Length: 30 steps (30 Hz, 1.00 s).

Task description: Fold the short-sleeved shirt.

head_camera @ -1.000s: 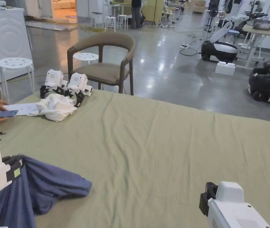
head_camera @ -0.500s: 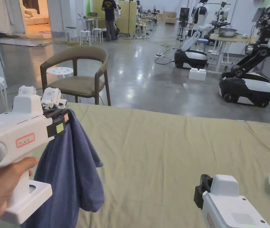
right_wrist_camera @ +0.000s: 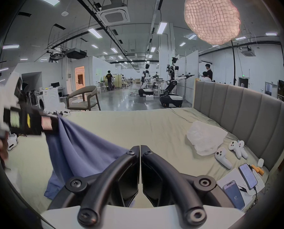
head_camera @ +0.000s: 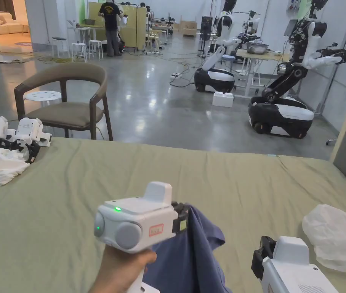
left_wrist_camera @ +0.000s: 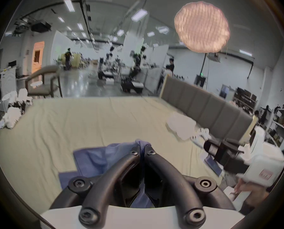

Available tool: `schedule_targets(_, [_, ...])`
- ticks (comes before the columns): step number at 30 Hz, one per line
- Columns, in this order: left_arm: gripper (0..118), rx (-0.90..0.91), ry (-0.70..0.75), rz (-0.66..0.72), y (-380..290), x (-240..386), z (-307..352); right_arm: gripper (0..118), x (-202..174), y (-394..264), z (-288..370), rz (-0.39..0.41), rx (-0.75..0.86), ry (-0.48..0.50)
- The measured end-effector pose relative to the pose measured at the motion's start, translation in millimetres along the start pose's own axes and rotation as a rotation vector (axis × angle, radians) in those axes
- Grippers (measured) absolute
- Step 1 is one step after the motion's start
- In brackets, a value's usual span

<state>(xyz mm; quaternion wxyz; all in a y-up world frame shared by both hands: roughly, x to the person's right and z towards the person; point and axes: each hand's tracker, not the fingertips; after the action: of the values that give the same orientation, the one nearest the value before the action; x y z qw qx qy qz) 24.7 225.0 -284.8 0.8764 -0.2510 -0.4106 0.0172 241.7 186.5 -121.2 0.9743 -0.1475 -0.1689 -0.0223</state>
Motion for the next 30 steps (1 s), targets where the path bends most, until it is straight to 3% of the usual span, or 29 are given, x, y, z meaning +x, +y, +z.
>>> schedule_targets(4, [5,-0.083,-0.010,-0.015,-43.4,10.1,-27.4,0,8.0,-14.1,0.1,0.003,-0.040,-0.011])
schedule_targets(7, [24,-0.092,0.006,0.008,-62.6,7.4,-32.2,0,10.0,-23.3,-2.1,0.001,-0.066,-0.013])
schedule_targets(10, [64,-0.098,0.028,0.033,-68.1,-1.1,-25.5,0,8.2,-27.9,-4.4,0.003,-0.085,-0.004])
schedule_targets(13, [69,-0.037,0.062,0.047,-64.3,-12.0,-6.0,0,3.3,-25.5,-5.3,0.007,-0.081,0.006])
schedule_targets(17, [66,0.063,0.178,0.068,-54.0,-30.0,24.8,0,-8.3,-16.2,-7.2,0.006,-0.053,0.016])
schedule_targets(19, [53,0.108,0.249,0.076,-49.9,-39.5,40.6,0,-15.0,-10.7,-8.4,0.006,-0.035,0.022])
schedule_targets(22, [42,0.178,0.307,0.077,-44.9,-52.9,64.1,0,-25.2,-0.3,-7.9,0.011,0.012,0.025])
schedule_targets(24, [18,0.231,0.374,0.056,-41.6,-60.0,81.3,0,-31.1,7.6,-7.1,0.013,0.059,0.020])
schedule_targets(26, [1,0.270,0.447,0.022,-40.1,-62.6,92.8,0,-35.5,15.1,-6.4,0.014,0.087,0.022])
schedule_targets(30, [0,0.285,0.501,-0.018,-42.4,-70.7,112.8,0,-41.0,28.8,-5.1,0.004,0.134,0.020])
